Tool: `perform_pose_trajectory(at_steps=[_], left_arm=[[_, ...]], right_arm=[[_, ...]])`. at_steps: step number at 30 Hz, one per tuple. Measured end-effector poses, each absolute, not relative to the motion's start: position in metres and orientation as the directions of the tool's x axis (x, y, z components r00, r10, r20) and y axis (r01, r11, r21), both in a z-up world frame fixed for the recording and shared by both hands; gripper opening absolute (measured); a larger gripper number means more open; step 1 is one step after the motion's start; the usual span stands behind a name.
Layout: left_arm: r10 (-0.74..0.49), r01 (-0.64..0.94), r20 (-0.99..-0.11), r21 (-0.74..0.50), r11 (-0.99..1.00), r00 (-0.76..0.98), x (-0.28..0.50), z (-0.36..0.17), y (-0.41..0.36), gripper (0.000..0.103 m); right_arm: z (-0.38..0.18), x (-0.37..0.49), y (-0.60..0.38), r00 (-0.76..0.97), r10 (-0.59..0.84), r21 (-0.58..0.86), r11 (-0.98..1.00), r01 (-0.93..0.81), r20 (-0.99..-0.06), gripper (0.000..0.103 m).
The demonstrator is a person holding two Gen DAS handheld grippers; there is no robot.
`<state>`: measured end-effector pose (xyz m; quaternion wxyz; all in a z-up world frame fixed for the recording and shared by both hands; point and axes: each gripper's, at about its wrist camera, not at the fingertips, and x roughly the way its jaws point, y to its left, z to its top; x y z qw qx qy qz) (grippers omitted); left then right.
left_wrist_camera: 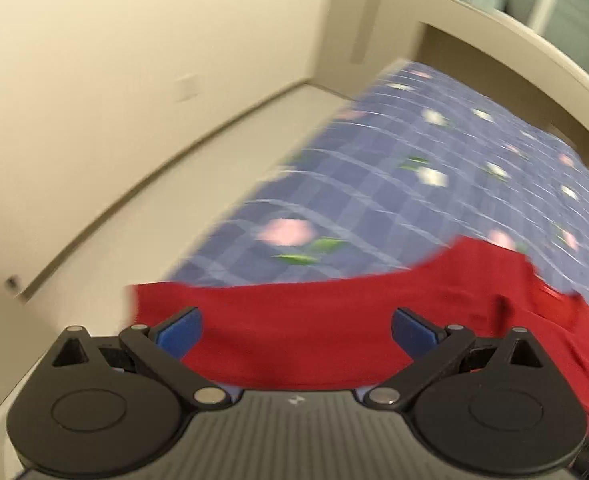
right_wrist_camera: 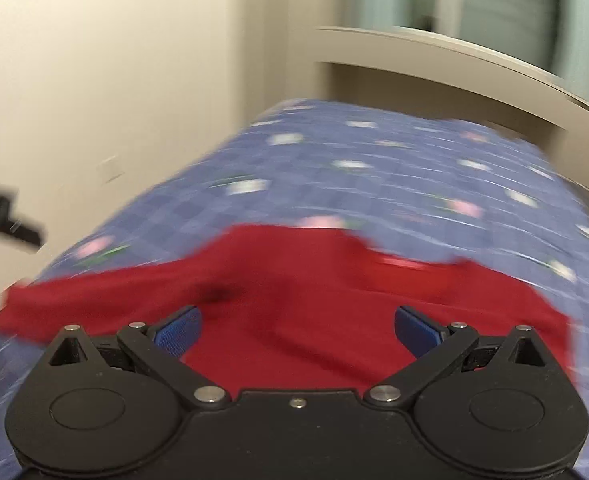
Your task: Fold small clothes
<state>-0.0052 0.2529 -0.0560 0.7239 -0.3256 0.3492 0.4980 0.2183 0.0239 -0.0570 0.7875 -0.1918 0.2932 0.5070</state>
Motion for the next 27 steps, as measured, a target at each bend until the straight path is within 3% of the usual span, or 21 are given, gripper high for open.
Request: perform_pose_trajectory(at_steps=[10, 18, 21, 22, 24, 25, 27], left_arm=[[0.544, -0.993, -0.836, -0.114, -0.039, 0.075, -0.156, -0.05, 0.293, 0.102], [0.524, -0.984, -0.851, -0.119, -0.133, 0.032, -0.204, -0.055, 0.287, 0.102], [0.516, -0.982, -0.856, -0.117, -0.148, 0.024, -0.209, -0.057, 0.286, 0.102], [0.515, -0.981, -0.857, -0.118, -0.151, 0.023, -0.21, -0.056, 0.286, 0.102], [0.52, -0.979, -0.854, -0.129, -0.156, 0.029, -0.207, -0.053, 0.286, 0.102], [0.527, -0.978, -0.849, -0.137, -0.16, 0.032, -0.206, -0.05, 0.287, 0.102], [0.543, -0.973, -0.839, -0.154, -0.17, 0.038, -0.202, -0.045, 0.288, 0.102]], right_arm=[[-0.09, 0.021, 0.158, -0.092, 0.705, -0.017, -0.146, -0.989, -0.703, 0.093], [-0.131, -0.081, 0.226, -0.183, 0.651, -0.129, -0.401, -0.907, -0.737, 0.073], [-0.146, -0.094, 0.242, -0.158, 0.622, -0.17, -0.434, -0.885, -0.767, 0.052], [-0.152, -0.096, 0.249, -0.139, 0.597, -0.172, -0.434, -0.884, -0.79, 0.037], [-0.154, -0.092, 0.254, -0.136, 0.578, -0.141, -0.408, -0.902, -0.804, 0.03], [-0.152, -0.088, 0.256, -0.145, 0.576, -0.116, -0.392, -0.912, -0.805, 0.016], [-0.14, -0.077, 0.257, -0.16, 0.581, -0.074, -0.358, -0.931, -0.798, 0.012]])
